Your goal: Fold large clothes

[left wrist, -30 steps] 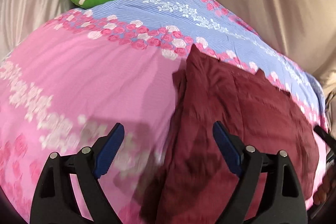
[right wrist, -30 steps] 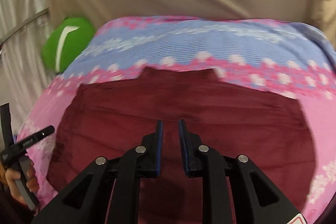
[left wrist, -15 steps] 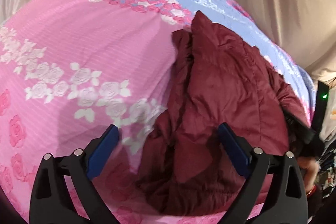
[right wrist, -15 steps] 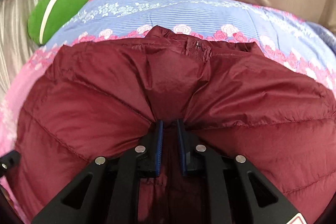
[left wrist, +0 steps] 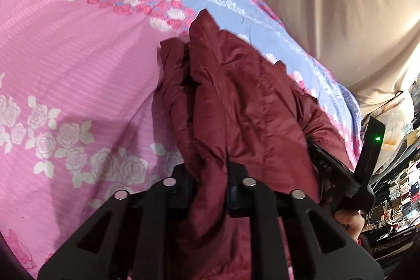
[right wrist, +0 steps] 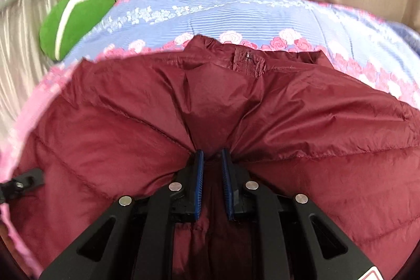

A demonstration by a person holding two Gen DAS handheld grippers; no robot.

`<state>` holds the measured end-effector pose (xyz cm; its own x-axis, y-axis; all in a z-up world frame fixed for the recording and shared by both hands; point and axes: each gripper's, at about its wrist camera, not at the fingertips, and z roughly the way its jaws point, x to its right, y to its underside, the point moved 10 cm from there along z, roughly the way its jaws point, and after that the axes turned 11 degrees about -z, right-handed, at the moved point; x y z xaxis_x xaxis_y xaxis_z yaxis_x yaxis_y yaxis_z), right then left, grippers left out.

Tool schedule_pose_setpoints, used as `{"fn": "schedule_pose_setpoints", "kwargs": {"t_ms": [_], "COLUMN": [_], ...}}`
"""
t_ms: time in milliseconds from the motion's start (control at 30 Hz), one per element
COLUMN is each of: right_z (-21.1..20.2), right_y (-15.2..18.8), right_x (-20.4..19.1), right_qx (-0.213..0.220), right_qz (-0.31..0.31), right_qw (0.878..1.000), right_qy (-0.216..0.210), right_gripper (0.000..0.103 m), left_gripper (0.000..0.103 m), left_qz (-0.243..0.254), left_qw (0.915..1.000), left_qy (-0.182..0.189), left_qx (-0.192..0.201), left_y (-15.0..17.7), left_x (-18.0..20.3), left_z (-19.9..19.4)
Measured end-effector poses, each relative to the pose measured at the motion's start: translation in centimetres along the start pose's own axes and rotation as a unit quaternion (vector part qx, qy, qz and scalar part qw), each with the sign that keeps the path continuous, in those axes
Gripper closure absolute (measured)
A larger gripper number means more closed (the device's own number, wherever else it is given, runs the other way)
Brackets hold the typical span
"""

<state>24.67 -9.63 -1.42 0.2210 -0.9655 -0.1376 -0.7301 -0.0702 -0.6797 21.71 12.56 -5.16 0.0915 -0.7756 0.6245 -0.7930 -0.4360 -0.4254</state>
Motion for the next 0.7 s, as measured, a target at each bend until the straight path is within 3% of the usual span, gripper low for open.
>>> {"fn": "schedule_pose_setpoints", "kwargs": {"t_ms": [100, 200, 267, 333, 700], "right_z": [-1.8, -0.1, 2.2, 3.5, 3.7], "right_y": [-1.8, -3.0, -3.0, -2.9, -4.8], "right_x": [0.9, 2.4, 3.5, 3.6, 4.2], "right_qx": [0.017, -0.007, -0.031, -0.041, -0.039], "right_qz": [0.019, 0.043, 0.073, 0.081, 0.078], "right_qw": [0.999, 0.999, 0.996, 0.994, 0.995], "right_qy": [-0.019, -0.032, -0.043, -0.056, -0.048], "right_gripper": [0.087, 0.087, 0.089, 0.094, 0.094], "left_gripper": [0.089, 0.085, 0.071, 0.066, 0.062], "left_qz": [-0.005, -0.005, -0.008, -0.012, 0.017], "left_qw": [0.9999, 1.0, 0.9999, 0.9997, 0.9975], "left_qy": [0.012, 0.001, -0.008, -0.021, -0.069], "left_qx": [-0.003, -0.007, -0.007, -0.009, -0.004], "left_y": [-0.3, -0.5, -0.8, -1.1, -0.9], "left_x": [0.3, 0.4, 0.1, -0.4, -0.6], "left_z": [-0.6, -0.3, 0.2, 0.8, 1.5]}}
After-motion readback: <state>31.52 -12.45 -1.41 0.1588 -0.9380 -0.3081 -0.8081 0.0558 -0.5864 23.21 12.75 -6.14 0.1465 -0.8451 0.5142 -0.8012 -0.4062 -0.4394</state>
